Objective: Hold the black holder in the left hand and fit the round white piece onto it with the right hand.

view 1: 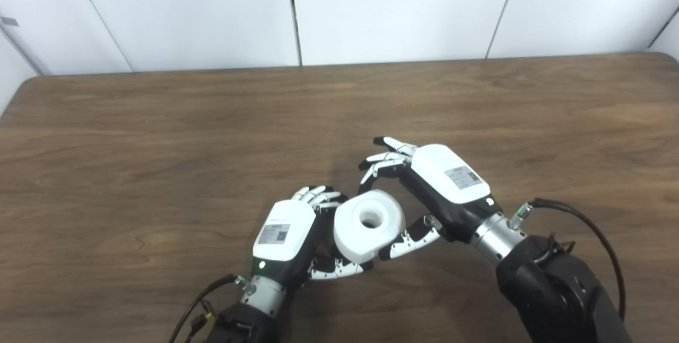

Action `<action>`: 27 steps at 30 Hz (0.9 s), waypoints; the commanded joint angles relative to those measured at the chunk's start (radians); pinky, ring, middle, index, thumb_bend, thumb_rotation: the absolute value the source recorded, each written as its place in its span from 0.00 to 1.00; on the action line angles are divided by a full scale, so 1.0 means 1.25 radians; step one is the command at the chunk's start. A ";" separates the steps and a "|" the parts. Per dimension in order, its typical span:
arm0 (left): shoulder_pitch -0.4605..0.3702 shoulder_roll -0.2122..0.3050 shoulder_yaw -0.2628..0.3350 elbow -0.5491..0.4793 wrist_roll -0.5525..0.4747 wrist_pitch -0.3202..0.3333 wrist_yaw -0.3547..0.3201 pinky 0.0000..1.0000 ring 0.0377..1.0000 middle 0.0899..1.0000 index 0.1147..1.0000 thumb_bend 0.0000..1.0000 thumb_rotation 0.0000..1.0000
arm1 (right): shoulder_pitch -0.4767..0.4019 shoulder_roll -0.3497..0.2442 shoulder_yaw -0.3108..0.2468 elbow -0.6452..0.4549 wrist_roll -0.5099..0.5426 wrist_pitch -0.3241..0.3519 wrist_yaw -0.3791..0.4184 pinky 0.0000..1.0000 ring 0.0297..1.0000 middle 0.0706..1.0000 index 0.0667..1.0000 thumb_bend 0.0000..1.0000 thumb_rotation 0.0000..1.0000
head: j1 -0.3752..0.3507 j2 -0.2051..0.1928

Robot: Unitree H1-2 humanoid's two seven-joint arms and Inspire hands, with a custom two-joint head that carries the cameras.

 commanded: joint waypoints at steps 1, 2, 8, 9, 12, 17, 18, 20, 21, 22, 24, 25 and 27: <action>0.000 -0.001 -0.014 0.001 0.030 0.009 -0.018 0.90 0.87 0.77 0.42 0.52 0.05 | -0.006 -0.001 0.002 -0.004 -0.010 -0.003 0.023 0.89 0.94 0.78 0.52 0.94 0.26 | -0.001 0.000; 0.000 -0.001 -0.014 0.000 0.032 0.011 -0.021 0.91 0.87 0.78 0.42 0.52 0.05 | -0.007 0.000 0.001 -0.004 -0.012 -0.003 0.024 0.89 0.94 0.78 0.53 0.97 0.27 | -0.001 0.000; -0.001 0.000 -0.016 0.001 0.031 0.012 -0.020 0.91 0.87 0.78 0.42 0.52 0.05 | -0.007 0.005 -0.005 -0.003 -0.021 -0.004 0.033 0.89 0.95 0.78 0.54 1.00 0.30 | 0.001 0.002; -0.001 0.000 -0.016 0.001 0.030 0.012 -0.021 0.91 0.87 0.78 0.42 0.52 0.05 | -0.007 0.005 -0.006 -0.004 -0.022 -0.004 0.035 0.89 0.95 0.78 0.54 1.00 0.30 | 0.001 0.003; -0.001 0.001 -0.017 0.001 0.031 0.012 -0.019 0.91 0.87 0.77 0.42 0.52 0.05 | -0.006 0.006 -0.008 -0.005 -0.023 -0.005 0.040 0.90 0.95 0.79 0.55 1.00 0.32 | 0.000 0.002; -0.002 0.001 -0.019 0.000 0.038 0.017 -0.020 0.90 0.87 0.77 0.42 0.52 0.05 | -0.005 0.006 -0.010 -0.006 -0.027 -0.006 0.048 0.90 0.96 0.79 0.55 1.00 0.34 | 0.000 0.002; -0.002 0.001 -0.020 0.000 0.037 0.017 -0.021 0.90 0.87 0.77 0.42 0.52 0.05 | -0.005 0.005 -0.011 -0.005 -0.026 -0.008 0.048 0.90 0.96 0.79 0.55 1.00 0.34 | 0.000 0.002; -0.002 0.001 -0.020 0.000 0.036 0.017 -0.020 0.90 0.87 0.77 0.42 0.52 0.05 | -0.004 0.006 -0.012 -0.004 -0.028 -0.007 0.049 0.90 0.96 0.79 0.55 1.00 0.34 | 0.000 0.002; -0.003 0.002 -0.020 0.001 0.035 0.016 -0.019 0.90 0.87 0.77 0.42 0.52 0.05 | -0.004 0.007 -0.012 -0.004 -0.029 -0.006 0.050 0.90 0.96 0.79 0.55 1.00 0.35 | 0.000 0.002; -0.003 0.002 -0.020 0.002 0.035 0.015 -0.018 0.90 0.87 0.77 0.42 0.52 0.05 | -0.004 0.007 -0.012 -0.004 -0.030 -0.005 0.051 0.91 0.96 0.79 0.55 1.00 0.35 | 0.000 0.002; -0.004 0.003 -0.021 0.003 0.036 0.015 -0.019 0.90 0.86 0.77 0.42 0.52 0.05 | -0.005 0.007 -0.012 -0.002 -0.030 -0.006 0.052 0.91 0.96 0.79 0.55 1.00 0.35 | 0.001 0.001; -0.004 0.003 -0.021 0.003 0.037 0.015 -0.018 0.90 0.86 0.77 0.42 0.52 0.05 | -0.005 0.006 -0.013 0.000 -0.030 -0.008 0.050 0.91 0.96 0.79 0.55 1.00 0.35 | 0.001 0.001; -0.004 0.003 -0.021 0.005 0.037 0.015 -0.017 0.90 0.86 0.77 0.42 0.52 0.05 | -0.004 0.007 -0.014 0.001 -0.029 -0.008 0.048 0.91 0.96 0.79 0.55 1.00 0.35 | 0.000 0.000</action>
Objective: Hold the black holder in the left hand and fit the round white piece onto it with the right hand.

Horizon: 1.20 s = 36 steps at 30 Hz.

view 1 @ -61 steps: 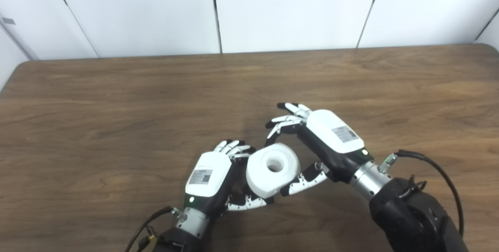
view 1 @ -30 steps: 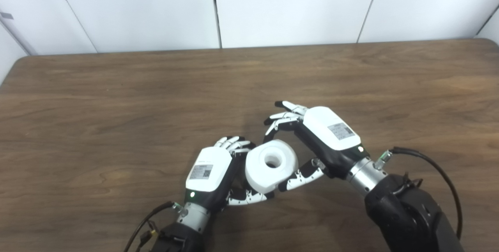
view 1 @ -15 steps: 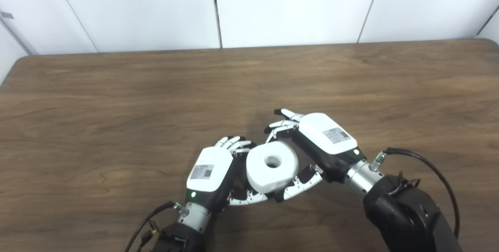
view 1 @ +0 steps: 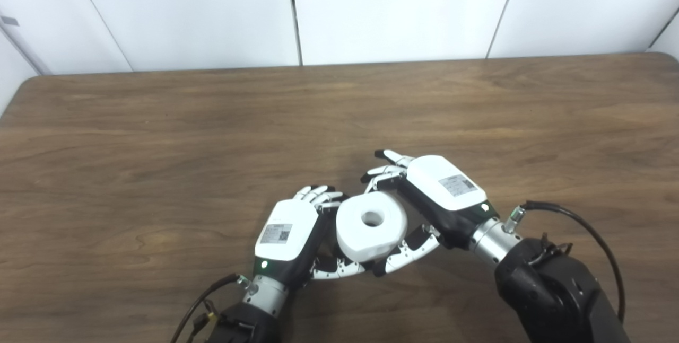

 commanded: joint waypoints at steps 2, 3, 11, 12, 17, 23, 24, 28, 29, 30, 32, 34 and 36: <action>-0.002 0.003 -0.015 0.007 0.028 0.002 -0.017 0.91 0.86 0.77 0.42 0.52 0.05 | -0.011 0.005 -0.011 -0.005 0.002 -0.008 -0.008 0.91 0.96 0.79 0.55 1.00 0.35 | -0.001 0.000; -0.002 0.004 -0.015 0.008 0.027 0.001 -0.016 0.91 0.86 0.77 0.42 0.52 0.05 | -0.011 0.005 -0.012 -0.005 0.002 -0.006 -0.006 0.92 0.96 0.79 0.55 1.00 0.35 | 0.002 0.001; -0.003 0.008 -0.016 0.011 0.027 -0.002 -0.015 0.91 0.86 0.77 0.42 0.52 0.05 | -0.015 0.012 -0.021 -0.008 0.000 0.002 0.003 0.94 0.98 0.80 0.56 1.00 0.36 | -0.001 0.000; -0.004 0.008 -0.017 0.012 0.029 -0.001 -0.016 0.91 0.86 0.77 0.42 0.52 0.06 | -0.017 0.013 -0.023 -0.010 -0.001 0.004 0.005 0.94 0.98 0.80 0.57 1.00 0.36 | -0.001 0.000; -0.006 0.007 -0.019 0.013 0.032 0.002 -0.016 0.91 0.86 0.77 0.42 0.52 0.06 | -0.033 0.011 -0.040 -0.027 -0.002 0.008 0.015 0.98 0.98 0.80 0.59 1.00 0.37 | 0.004 0.001; -0.006 0.005 -0.021 0.012 0.041 0.009 -0.020 0.91 0.86 0.77 0.42 0.52 0.05 | -0.051 0.010 -0.070 -0.048 0.018 0.022 0.039 0.98 0.99 0.81 0.60 1.00 0.37 | 0.005 0.002; -0.007 0.005 -0.022 0.012 0.042 0.010 -0.020 0.91 0.86 0.77 0.42 0.52 0.05 | -0.054 0.009 -0.073 -0.051 0.020 0.024 0.042 0.98 1.00 0.82 0.61 1.00 0.38 | 0.005 0.002; -0.008 0.005 -0.023 0.011 0.049 0.015 -0.024 0.91 0.86 0.77 0.42 0.52 0.06 | -0.061 0.008 -0.081 -0.058 0.013 0.030 0.057 0.96 1.00 0.82 0.62 1.00 0.39 | 0.006 0.001; -0.008 0.005 -0.023 0.011 0.050 0.016 -0.025 0.91 0.86 0.77 0.42 0.52 0.06 | -0.063 0.009 -0.082 -0.060 0.012 0.032 0.061 0.96 1.00 0.82 0.62 1.00 0.39 | 0.005 0.001; -0.008 0.004 -0.023 0.012 0.051 0.016 -0.025 0.91 0.86 0.77 0.42 0.52 0.06 | -0.064 0.010 -0.083 -0.061 0.012 0.033 0.064 0.96 1.00 0.82 0.62 1.00 0.39 | 0.005 0.001; -0.008 0.005 -0.023 0.013 0.051 0.015 -0.024 0.91 0.86 0.77 0.42 0.52 0.06 | -0.065 0.011 -0.085 -0.062 0.012 0.034 0.066 0.96 1.00 0.82 0.62 1.00 0.39 | 0.005 0.001; -0.008 0.005 -0.022 0.013 0.050 0.015 -0.025 0.92 0.86 0.77 0.42 0.52 0.06 | -0.066 0.013 -0.087 -0.064 0.012 0.036 0.068 0.96 0.99 0.82 0.62 1.00 0.38 | 0.005 0.001; -0.009 0.005 -0.022 0.015 0.050 0.015 -0.023 0.92 0.86 0.77 0.42 0.52 0.06 | -0.067 0.015 -0.088 -0.067 0.010 0.039 0.071 0.95 0.99 0.82 0.62 1.00 0.38 | 0.005 0.000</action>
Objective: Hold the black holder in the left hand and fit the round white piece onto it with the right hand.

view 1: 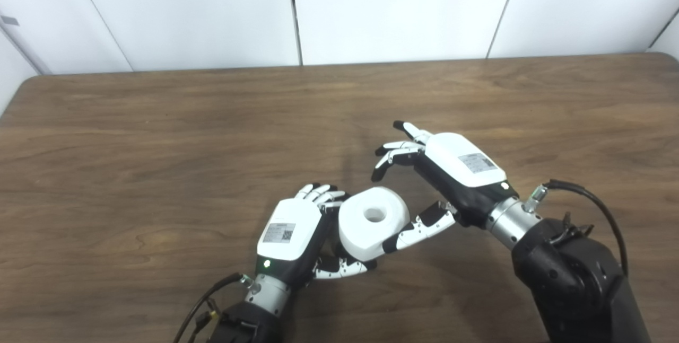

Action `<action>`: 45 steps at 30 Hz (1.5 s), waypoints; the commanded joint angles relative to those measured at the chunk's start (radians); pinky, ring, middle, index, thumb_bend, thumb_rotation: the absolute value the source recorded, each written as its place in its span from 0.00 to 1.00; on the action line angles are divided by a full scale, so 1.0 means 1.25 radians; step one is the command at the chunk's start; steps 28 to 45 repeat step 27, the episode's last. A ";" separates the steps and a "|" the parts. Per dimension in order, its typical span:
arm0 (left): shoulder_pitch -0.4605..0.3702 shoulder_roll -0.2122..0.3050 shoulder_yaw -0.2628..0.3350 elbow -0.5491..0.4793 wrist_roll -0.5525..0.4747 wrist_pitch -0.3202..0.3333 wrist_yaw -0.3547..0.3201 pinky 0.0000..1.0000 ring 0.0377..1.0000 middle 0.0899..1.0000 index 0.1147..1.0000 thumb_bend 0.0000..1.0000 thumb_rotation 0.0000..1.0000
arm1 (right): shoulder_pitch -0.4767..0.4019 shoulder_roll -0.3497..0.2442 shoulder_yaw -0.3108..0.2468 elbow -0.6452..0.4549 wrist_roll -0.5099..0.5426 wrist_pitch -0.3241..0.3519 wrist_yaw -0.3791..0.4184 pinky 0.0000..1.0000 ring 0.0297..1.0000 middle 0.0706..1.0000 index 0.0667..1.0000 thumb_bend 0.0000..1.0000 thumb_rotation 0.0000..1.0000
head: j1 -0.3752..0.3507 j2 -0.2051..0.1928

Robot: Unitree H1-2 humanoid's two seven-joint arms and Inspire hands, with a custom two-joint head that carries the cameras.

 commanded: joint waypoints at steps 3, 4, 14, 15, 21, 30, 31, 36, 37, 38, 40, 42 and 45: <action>-0.003 0.004 -0.011 0.016 0.028 0.007 -0.021 0.92 0.86 0.77 0.42 0.52 0.06 | -0.032 0.003 -0.013 -0.042 0.000 0.012 0.013 0.97 1.00 0.82 0.62 1.00 0.38 | -0.001 -0.001; -0.003 0.004 -0.011 0.016 0.028 0.007 -0.021 0.92 0.86 0.77 0.42 0.52 0.06 | -0.036 -0.001 -0.016 -0.049 0.000 0.017 0.024 0.97 1.00 0.82 0.62 1.00 0.38 | -0.001 -0.001; -0.003 0.007 -0.007 0.017 0.024 0.007 -0.020 0.91 0.86 0.78 0.42 0.52 0.06 | -0.100 -0.056 -0.053 -0.147 0.000 0.116 0.218 1.00 1.00 0.89 0.72 1.00 0.40 | -0.005 -0.002; -0.002 0.007 -0.007 0.017 0.023 0.007 -0.020 0.91 0.86 0.77 0.42 0.52 0.06 | -0.106 -0.062 -0.055 -0.156 -0.002 0.124 0.234 1.00 1.00 0.90 0.73 1.00 0.41 | -0.005 -0.002; -0.003 0.007 -0.003 0.017 0.017 0.007 -0.022 0.91 0.87 0.78 0.42 0.52 0.06 | -0.146 -0.088 -0.067 -0.199 -0.025 0.167 0.344 1.00 1.00 0.94 0.81 1.00 0.43 | -0.005 -0.004; -0.003 0.009 -0.001 0.019 0.014 0.006 -0.022 0.91 0.87 0.78 0.42 0.52 0.06 | -0.176 -0.101 -0.078 -0.217 -0.045 0.172 0.404 1.00 1.00 0.96 0.88 1.00 0.47 | -0.006 -0.004; -0.003 0.009 -0.001 0.019 0.014 0.006 -0.022 0.91 0.87 0.78 0.42 0.52 0.06 | -0.176 -0.101 -0.078 -0.217 -0.045 0.172 0.404 1.00 1.00 0.96 0.88 1.00 0.47 | -0.006 -0.004; -0.003 0.009 -0.001 0.019 0.014 0.006 -0.022 0.91 0.87 0.78 0.42 0.52 0.06 | -0.176 -0.101 -0.078 -0.217 -0.045 0.172 0.404 1.00 1.00 0.96 0.88 1.00 0.47 | -0.006 -0.004; -0.003 0.009 -0.001 0.019 0.014 0.006 -0.022 0.91 0.87 0.78 0.42 0.52 0.06 | -0.176 -0.101 -0.078 -0.217 -0.045 0.172 0.404 1.00 1.00 0.96 0.88 1.00 0.47 | -0.006 -0.004; -0.003 0.009 -0.001 0.019 0.014 0.006 -0.022 0.91 0.87 0.78 0.42 0.52 0.06 | -0.176 -0.101 -0.078 -0.217 -0.045 0.172 0.404 1.00 1.00 0.96 0.88 1.00 0.47 | -0.006 -0.004; -0.003 0.009 -0.001 0.019 0.014 0.006 -0.022 0.91 0.87 0.78 0.42 0.52 0.06 | -0.176 -0.101 -0.078 -0.217 -0.045 0.172 0.404 1.00 1.00 0.96 0.88 1.00 0.47 | -0.006 -0.004; -0.003 0.009 -0.001 0.019 0.014 0.006 -0.022 0.91 0.87 0.78 0.42 0.52 0.06 | -0.176 -0.101 -0.078 -0.217 -0.045 0.172 0.404 1.00 1.00 0.96 0.88 1.00 0.47 | -0.006 -0.004; -0.003 0.009 -0.001 0.019 0.014 0.006 -0.022 0.91 0.87 0.78 0.42 0.52 0.06 | -0.176 -0.101 -0.078 -0.217 -0.045 0.172 0.404 1.00 1.00 0.96 0.88 1.00 0.47 | -0.006 -0.004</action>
